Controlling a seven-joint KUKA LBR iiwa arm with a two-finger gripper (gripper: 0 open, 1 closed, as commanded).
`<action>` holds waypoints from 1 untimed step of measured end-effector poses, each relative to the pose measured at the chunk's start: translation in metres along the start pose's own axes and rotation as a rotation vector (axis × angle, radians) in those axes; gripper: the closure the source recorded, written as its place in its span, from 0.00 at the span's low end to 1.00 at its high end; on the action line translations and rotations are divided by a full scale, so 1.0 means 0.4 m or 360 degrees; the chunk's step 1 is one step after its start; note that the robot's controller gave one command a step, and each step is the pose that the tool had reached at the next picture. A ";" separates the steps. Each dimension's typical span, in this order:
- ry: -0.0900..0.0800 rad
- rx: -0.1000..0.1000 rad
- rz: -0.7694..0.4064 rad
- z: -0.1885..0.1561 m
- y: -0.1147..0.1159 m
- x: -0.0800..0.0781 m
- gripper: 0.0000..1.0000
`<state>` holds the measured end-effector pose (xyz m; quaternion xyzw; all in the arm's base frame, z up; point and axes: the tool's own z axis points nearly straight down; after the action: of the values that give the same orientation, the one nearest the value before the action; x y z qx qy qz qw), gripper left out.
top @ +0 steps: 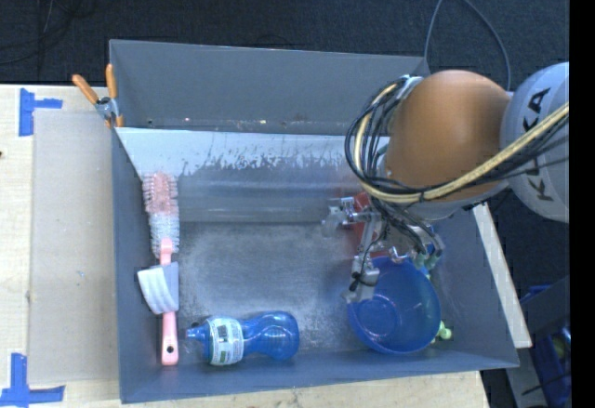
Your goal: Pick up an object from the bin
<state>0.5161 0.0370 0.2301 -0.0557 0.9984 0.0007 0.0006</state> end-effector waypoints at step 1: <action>0.0001 0.0000 0.0019 0.016 -0.036 -0.039 0.00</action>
Offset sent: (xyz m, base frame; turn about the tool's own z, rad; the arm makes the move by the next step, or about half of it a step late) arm -0.0340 -0.0188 -0.0557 -0.0696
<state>0.5331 0.0243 0.2236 -0.0498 0.9988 0.0006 0.0004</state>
